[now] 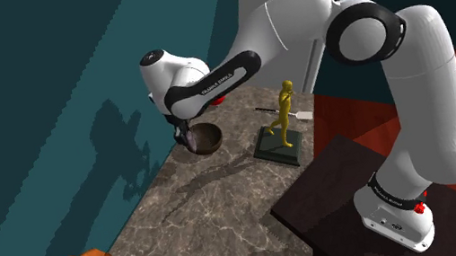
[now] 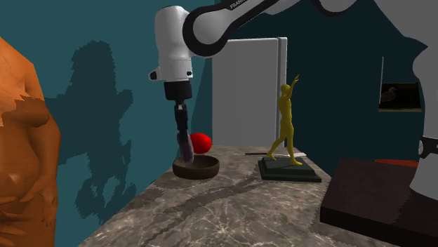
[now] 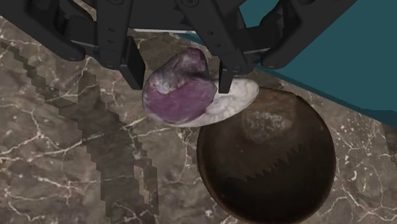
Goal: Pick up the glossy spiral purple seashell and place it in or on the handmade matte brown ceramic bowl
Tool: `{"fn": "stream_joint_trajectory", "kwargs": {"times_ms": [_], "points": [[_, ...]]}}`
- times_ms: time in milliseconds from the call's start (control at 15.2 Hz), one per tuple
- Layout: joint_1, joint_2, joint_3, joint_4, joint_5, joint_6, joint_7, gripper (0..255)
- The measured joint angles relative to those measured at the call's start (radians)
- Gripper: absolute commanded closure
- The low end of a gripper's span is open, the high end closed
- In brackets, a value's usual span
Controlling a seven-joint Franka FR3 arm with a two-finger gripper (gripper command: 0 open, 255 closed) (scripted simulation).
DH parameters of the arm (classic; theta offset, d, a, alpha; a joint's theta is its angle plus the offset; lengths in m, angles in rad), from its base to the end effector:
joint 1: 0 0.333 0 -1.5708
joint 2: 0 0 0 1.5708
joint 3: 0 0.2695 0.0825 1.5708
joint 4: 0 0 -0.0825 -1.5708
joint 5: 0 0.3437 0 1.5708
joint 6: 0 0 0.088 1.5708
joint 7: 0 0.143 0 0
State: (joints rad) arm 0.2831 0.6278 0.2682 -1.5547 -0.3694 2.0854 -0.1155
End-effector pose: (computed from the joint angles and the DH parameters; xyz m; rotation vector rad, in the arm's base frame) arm 0.5612 0.2920 0.2339 2.7289 1.1819 -0.0473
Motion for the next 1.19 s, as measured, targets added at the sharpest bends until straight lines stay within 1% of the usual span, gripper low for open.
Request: {"fn": "stream_joint_trajectory", "kwargs": {"times_ms": [132,264,462,792,1188], "points": [[-0.025,0.012,-0.008,0.023,0.002,-0.003,-0.037,255],[-0.048,0.044,-0.018,0.086,0.004,-0.026,-0.083,255],[-0.080,0.065,-0.027,0.144,0.010,-0.054,-0.139,255],[-0.090,0.099,-0.036,0.146,0.002,-0.019,-0.148,255],[-0.085,0.140,-0.045,0.133,-0.011,0.032,-0.132,255]]}}
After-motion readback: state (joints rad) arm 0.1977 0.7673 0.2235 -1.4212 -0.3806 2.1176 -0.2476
